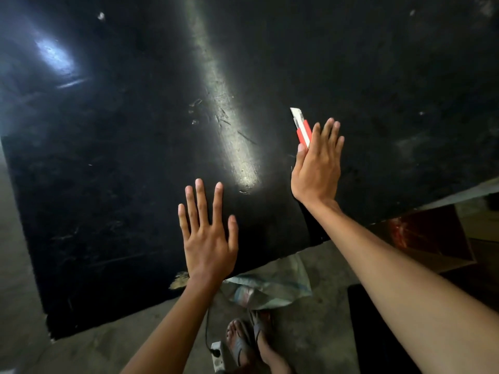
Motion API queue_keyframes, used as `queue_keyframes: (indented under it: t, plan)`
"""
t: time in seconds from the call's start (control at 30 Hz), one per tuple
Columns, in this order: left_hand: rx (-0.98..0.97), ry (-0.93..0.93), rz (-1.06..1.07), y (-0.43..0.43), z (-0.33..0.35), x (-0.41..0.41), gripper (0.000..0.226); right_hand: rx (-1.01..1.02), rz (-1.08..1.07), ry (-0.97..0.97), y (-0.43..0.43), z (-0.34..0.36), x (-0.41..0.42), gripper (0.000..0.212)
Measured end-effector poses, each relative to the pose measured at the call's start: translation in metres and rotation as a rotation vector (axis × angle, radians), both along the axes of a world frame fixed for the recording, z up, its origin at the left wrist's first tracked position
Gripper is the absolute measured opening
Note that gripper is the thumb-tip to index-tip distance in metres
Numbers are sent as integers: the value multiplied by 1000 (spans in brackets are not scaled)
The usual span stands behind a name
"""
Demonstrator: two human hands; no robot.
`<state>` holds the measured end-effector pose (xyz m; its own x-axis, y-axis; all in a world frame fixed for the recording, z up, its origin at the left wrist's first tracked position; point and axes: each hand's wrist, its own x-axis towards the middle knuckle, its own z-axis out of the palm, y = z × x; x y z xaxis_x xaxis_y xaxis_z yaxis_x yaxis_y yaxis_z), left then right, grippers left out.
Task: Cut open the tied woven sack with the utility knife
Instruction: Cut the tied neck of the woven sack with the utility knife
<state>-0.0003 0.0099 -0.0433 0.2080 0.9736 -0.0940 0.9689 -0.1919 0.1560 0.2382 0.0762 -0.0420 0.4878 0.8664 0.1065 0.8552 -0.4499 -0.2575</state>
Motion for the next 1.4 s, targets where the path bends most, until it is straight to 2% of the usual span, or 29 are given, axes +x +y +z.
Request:
queue_keyframes:
  t: [0.2,0.33,0.5,0.57,0.63,0.73,0.83,0.93,1.0,1.1,1.2,1.33,1.4]
  plan:
    - [9,-22,-4,0,-1,-1,68,96,46,209,-5,11,-6,50]
    - [28,-45,-2,-1,-2,1,67,198,60,267,-29,27,-24,44]
    - [39,-84,1,-3,0,-2,67,584,-48,383,-149,53,-101,28]
    - [34,-85,-15,3,5,2,66,612,-104,382,-201,56,-126,27]
    - [36,-99,-23,-4,7,-3,64,533,-110,419,-254,48,-148,29]
    - [55,-113,-20,-43,2,-19,63,285,-77,481,-315,25,-170,32]
    - [128,-121,-24,-115,-7,-43,65,18,-25,499,-359,-3,-186,32]
    - [112,-234,-44,-192,-27,-70,72,-161,-28,496,-383,-33,-202,34]
    - [-53,-315,85,-245,-58,-89,72,-232,2,463,-395,-56,-211,33]
    - [-306,-274,340,-308,-126,-114,69,-264,69,440,-405,-101,-216,30]
    - [-457,-338,630,-326,-205,-124,61,-275,153,431,-404,-167,-216,31]
    - [-437,-562,961,-297,-314,-123,53,-258,214,446,-385,-266,-219,29]
    - [-392,-619,1151,-270,-369,-124,59,-220,248,466,-370,-313,-223,26]
